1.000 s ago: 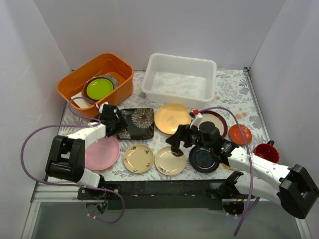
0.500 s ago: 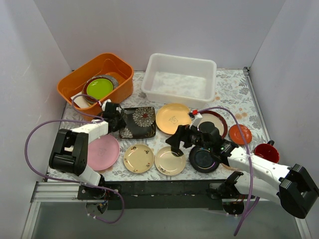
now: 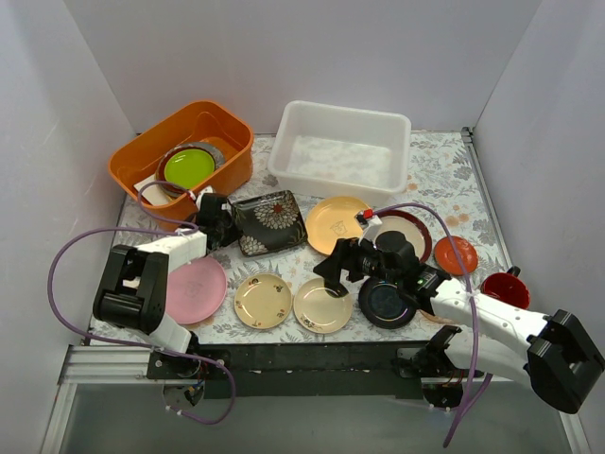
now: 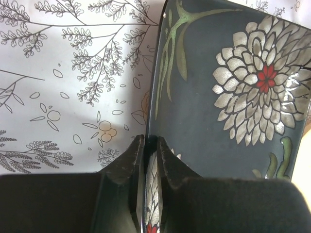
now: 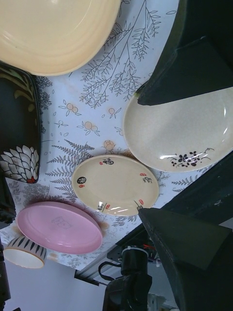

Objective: Place the plates into the plastic bin on the countertop
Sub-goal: Pick up the plate at the center of the board.

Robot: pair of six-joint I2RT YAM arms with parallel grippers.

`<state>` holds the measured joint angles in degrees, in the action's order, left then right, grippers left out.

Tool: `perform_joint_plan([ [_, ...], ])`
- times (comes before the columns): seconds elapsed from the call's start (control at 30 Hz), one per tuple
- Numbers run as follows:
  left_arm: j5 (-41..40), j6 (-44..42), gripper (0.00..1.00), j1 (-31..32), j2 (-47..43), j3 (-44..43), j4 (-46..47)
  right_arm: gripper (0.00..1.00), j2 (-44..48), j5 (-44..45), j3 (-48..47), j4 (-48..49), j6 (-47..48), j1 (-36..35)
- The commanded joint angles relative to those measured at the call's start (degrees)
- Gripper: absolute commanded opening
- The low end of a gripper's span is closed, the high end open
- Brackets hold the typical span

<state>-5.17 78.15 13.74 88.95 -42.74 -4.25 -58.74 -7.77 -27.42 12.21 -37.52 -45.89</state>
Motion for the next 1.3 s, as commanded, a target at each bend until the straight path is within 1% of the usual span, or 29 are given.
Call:
perform_joint_plan([
  [0.0,-2.83,-1.51,0.00,-0.11,-3.15,2.75,-6.29,0.94,-0.41,-1.02,-1.23,3.43,-0.01,-0.52],
  [0.07,-2.65,-0.90,0.00,-0.11,-5.00,3.97,-6.99,0.94,-0.85,-1.19,-1.23,3.70,-0.36,-0.60],
  [0.27,1.38,0.34,0.00,0.06,-15.72,7.58,-8.31,0.94,-2.17,-2.42,-0.88,5.54,-1.77,-0.52],
  [0.43,4.99,1.57,0.00,0.06,-23.54,7.76,-11.04,0.93,-4.27,-4.53,-0.09,9.06,-4.05,-0.69],
  [0.57,5.08,2.71,0.00,0.06,-27.41,7.67,-13.93,0.92,-6.21,-5.76,-0.09,11.51,-5.55,-1.22],
  [0.6,6.91,2.97,0.00,0.06,-27.95,7.76,-14.29,0.92,-6.56,-6.20,-0.18,11.78,-5.81,-1.39],
  [0.67,7.89,2.97,0.00,0.15,-29.43,7.85,-15.25,0.91,-7.70,-6.38,-0.35,12.49,-6.51,-1.92],
  [0.83,7.98,3.24,0.00,0.15,-32.25,7.85,-17.72,0.90,-10.95,-6.38,-1.67,12.05,-6.87,-3.24],
  [0.87,7.98,3.24,0.00,0.15,-32.61,7.85,-18.24,0.86,-11.65,-6.38,-2.02,11.53,-6.26,-3.42],
  [1.0,8.16,3.15,0.00,0.15,-34.19,7.94,-19.21,0.85,-15.34,-2.70,-5.79,6.96,-3.36,-5.17],
  [1.23,8.68,2.89,0.00,0.06,-34.19,8.02,-19.22,0.84,-23.86,-0.05,-10.54,5.81,-2.56,-5.26],
  [1.27,8.51,2.97,0.00,0.15,-34.19,7.94,-19.30,0.83,-24.66,0.03,-11.25,5.46,-2.47,-5.26],
])
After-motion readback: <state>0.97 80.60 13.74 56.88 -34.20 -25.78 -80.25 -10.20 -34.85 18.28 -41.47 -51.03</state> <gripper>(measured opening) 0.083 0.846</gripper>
